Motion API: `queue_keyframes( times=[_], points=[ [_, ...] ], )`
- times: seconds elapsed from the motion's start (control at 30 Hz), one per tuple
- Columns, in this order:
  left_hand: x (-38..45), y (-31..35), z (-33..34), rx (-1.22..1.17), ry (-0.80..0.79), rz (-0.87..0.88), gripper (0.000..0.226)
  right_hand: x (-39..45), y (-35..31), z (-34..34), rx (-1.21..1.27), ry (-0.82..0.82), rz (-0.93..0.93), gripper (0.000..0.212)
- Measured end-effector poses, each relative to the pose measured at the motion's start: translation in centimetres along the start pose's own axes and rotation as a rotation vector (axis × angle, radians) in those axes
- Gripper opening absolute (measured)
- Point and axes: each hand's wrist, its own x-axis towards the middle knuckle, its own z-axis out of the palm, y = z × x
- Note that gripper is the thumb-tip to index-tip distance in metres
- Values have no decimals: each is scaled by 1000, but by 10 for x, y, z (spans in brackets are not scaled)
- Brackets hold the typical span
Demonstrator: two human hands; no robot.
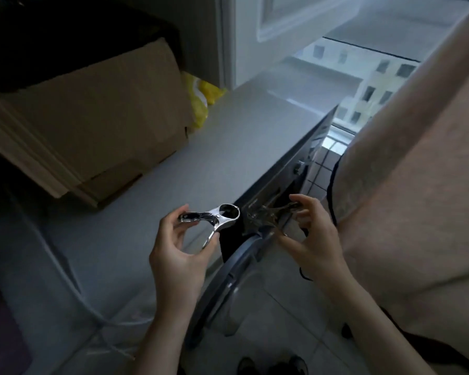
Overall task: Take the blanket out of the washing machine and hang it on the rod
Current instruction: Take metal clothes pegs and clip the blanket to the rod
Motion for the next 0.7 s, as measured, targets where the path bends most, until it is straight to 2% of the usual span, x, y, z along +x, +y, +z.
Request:
queue_keyframes(
  times=[0.2, 0.37, 0.7],
  points=[
    [-30, 23, 51, 33, -205, 30, 74, -43, 28, -54, 11, 146, 109, 68],
    [-66, 54, 106, 36, -362, 120, 69, -82, 54, -112, -41, 285, 186, 64],
    [-186, 114, 207, -3, -540, 175, 64, -169, 123, -244, -182, 403, 293, 75]
  ],
)
